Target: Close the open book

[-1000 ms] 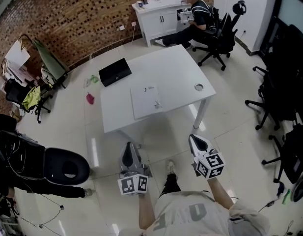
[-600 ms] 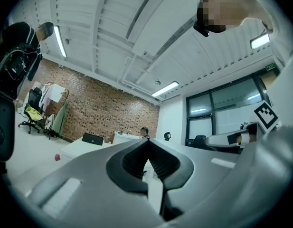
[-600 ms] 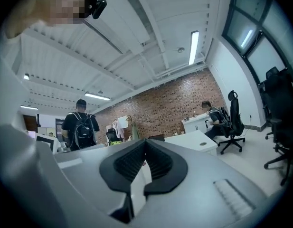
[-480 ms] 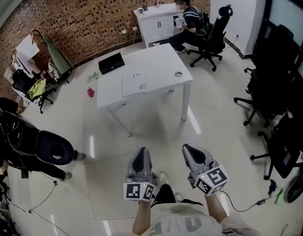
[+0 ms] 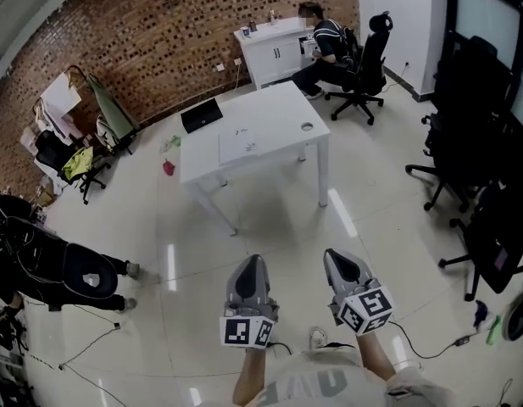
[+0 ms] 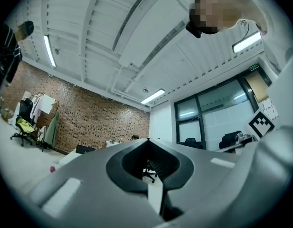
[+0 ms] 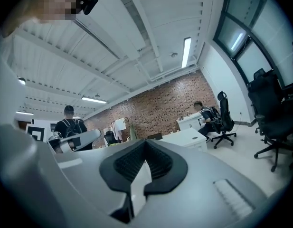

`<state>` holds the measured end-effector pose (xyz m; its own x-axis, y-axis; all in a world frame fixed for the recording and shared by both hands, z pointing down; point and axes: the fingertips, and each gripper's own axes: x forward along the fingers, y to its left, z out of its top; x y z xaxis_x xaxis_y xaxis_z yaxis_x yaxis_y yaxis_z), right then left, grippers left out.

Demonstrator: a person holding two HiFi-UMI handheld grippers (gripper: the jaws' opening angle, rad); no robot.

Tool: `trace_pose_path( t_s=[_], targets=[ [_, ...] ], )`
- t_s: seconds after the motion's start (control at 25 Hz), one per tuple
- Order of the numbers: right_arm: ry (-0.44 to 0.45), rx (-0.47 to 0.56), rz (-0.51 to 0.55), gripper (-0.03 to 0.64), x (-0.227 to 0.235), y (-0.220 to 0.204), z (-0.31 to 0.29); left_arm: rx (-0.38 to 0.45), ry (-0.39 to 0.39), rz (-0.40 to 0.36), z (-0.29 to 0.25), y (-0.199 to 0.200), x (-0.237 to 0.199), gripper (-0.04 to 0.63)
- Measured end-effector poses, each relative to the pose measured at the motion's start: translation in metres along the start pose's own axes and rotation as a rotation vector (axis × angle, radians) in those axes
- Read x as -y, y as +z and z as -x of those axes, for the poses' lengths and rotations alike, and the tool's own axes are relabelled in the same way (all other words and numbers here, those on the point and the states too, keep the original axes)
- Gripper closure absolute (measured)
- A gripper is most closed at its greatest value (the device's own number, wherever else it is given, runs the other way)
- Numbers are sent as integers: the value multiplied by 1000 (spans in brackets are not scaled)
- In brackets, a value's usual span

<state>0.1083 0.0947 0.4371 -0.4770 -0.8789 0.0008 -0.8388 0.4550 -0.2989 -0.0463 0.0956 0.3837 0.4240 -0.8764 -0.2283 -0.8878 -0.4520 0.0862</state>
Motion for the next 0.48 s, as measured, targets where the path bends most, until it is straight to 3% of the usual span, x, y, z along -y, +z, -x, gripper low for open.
trace_pose_path(
  t_s=[0.12,0.2,0.48],
  targets=[
    [38,-16,10,614,-22,-2,5,62,-2,64,24,19,-3,583],
    [65,-24,39,614,-41,-5,9,80,28,60,42,28,-8,583],
    [130,-31,14,614,-89,-12,22,53,85,64,74,33,-12,583]
  ],
)
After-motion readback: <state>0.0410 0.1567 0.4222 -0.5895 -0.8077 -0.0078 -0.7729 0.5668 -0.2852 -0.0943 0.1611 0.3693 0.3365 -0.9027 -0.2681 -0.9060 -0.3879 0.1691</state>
